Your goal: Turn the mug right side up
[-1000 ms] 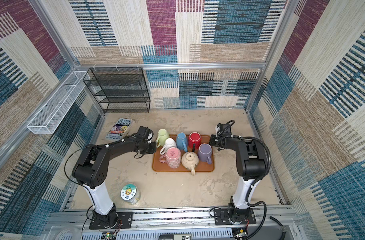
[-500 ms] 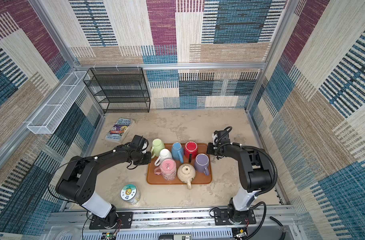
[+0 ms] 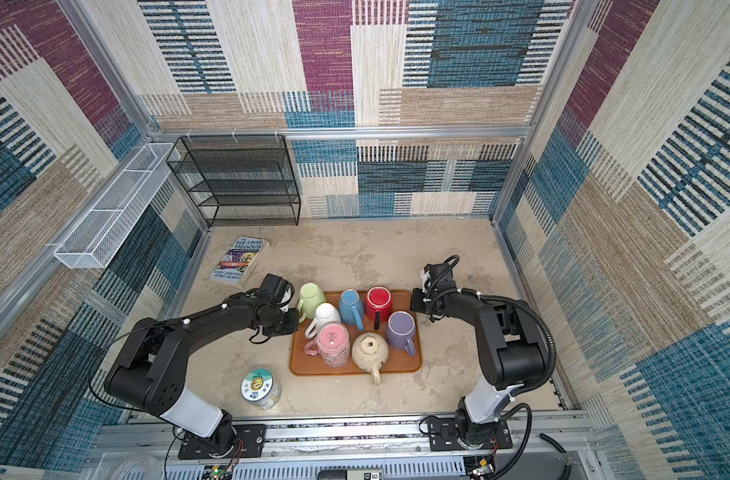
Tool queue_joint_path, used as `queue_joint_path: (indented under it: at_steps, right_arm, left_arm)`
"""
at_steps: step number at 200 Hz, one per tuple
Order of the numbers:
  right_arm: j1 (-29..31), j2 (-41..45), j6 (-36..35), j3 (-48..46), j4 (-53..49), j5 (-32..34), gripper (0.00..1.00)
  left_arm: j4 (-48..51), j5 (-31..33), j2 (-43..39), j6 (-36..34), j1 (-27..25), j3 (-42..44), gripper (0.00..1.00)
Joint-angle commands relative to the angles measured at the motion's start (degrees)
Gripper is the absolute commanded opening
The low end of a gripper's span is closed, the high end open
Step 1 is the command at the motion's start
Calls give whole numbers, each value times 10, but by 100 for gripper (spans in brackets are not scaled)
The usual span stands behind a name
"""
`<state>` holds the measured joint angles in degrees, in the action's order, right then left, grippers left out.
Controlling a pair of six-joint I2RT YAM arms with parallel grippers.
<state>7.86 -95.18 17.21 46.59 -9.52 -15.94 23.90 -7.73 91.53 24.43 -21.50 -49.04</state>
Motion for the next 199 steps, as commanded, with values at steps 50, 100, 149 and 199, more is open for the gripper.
queue_joint_path:
  at_steps: [50, 100, 149, 199]
  right_arm:
    - [1, 5, -2, 46, -18, 43, 31]
    - [1, 37, -14, 68, -51, 67, 41]
    - [1, 136, -31, 67, -101, 75, 48]
    - [40, 254, -40, 25, -103, 25, 51]
  left_arm:
    - [2, 29, -22, -16, 6, -11, 25]
    - [45, 53, -78, -16, 13, -21, 47]
    - [81, 27, -174, -36, 13, -44, 55]
    - [181, 16, -218, -92, 5, -97, 56]
